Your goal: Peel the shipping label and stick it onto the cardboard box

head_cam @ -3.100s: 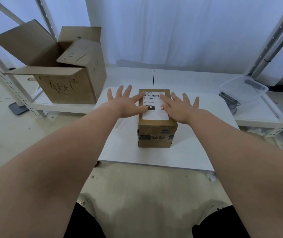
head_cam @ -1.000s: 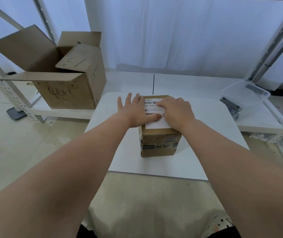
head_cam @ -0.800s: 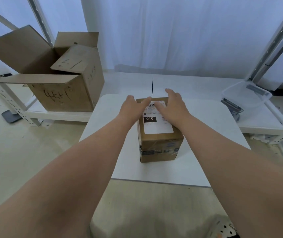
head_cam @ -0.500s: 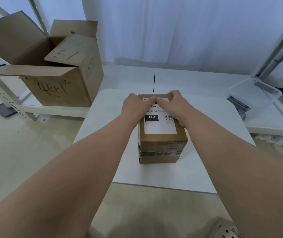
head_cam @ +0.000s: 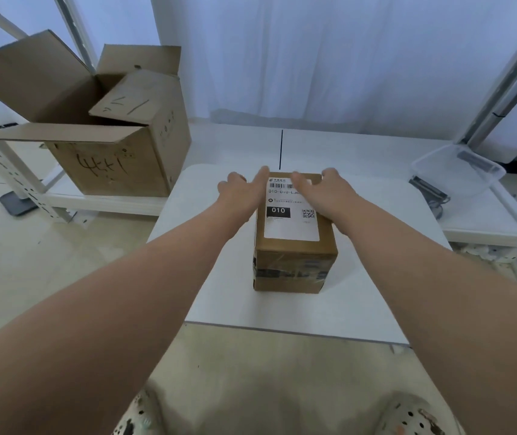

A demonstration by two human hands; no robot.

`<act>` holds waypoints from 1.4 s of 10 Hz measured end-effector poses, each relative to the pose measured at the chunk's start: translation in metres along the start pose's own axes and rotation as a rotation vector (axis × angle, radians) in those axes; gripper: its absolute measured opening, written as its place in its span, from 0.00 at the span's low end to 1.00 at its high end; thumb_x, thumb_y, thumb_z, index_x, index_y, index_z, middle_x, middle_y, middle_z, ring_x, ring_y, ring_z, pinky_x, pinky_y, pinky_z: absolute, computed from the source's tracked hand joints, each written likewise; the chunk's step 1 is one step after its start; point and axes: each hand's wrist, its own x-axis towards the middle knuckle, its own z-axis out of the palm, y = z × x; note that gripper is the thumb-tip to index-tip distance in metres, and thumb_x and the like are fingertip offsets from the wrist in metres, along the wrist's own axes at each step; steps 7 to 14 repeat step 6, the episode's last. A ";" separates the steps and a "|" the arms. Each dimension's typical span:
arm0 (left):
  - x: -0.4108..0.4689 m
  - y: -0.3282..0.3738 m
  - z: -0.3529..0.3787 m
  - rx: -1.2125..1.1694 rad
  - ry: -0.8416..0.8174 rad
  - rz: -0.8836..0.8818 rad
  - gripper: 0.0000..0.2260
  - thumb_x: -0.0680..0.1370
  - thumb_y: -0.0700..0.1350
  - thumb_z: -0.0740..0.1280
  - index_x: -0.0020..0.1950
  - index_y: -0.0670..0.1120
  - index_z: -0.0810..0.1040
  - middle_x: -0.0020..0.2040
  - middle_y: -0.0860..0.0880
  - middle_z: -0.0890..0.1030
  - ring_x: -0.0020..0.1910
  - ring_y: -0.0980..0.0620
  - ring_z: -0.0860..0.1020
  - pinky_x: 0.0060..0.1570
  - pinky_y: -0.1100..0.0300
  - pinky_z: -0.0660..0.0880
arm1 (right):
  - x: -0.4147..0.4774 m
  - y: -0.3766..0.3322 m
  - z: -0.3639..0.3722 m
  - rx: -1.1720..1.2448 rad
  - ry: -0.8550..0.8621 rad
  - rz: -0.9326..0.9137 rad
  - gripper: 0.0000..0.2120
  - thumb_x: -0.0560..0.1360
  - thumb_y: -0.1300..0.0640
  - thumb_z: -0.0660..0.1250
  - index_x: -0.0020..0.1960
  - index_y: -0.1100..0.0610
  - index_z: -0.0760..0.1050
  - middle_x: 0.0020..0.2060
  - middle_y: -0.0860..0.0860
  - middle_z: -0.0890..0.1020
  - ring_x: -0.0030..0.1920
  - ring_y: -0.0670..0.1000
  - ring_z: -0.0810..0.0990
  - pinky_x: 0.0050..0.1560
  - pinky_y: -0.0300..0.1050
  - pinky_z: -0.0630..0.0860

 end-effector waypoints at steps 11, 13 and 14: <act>-0.063 -0.003 -0.029 0.080 -0.205 0.071 0.17 0.78 0.52 0.65 0.60 0.43 0.73 0.56 0.44 0.78 0.47 0.47 0.80 0.57 0.52 0.78 | -0.070 0.016 -0.021 -0.003 -0.032 0.052 0.24 0.79 0.48 0.60 0.68 0.63 0.67 0.62 0.60 0.76 0.59 0.60 0.77 0.55 0.53 0.77; -0.063 -0.003 -0.029 0.080 -0.205 0.071 0.17 0.78 0.52 0.65 0.60 0.43 0.73 0.56 0.44 0.78 0.47 0.47 0.80 0.57 0.52 0.78 | -0.070 0.016 -0.021 -0.003 -0.032 0.052 0.24 0.79 0.48 0.60 0.68 0.63 0.67 0.62 0.60 0.76 0.59 0.60 0.77 0.55 0.53 0.77; -0.063 -0.003 -0.029 0.080 -0.205 0.071 0.17 0.78 0.52 0.65 0.60 0.43 0.73 0.56 0.44 0.78 0.47 0.47 0.80 0.57 0.52 0.78 | -0.070 0.016 -0.021 -0.003 -0.032 0.052 0.24 0.79 0.48 0.60 0.68 0.63 0.67 0.62 0.60 0.76 0.59 0.60 0.77 0.55 0.53 0.77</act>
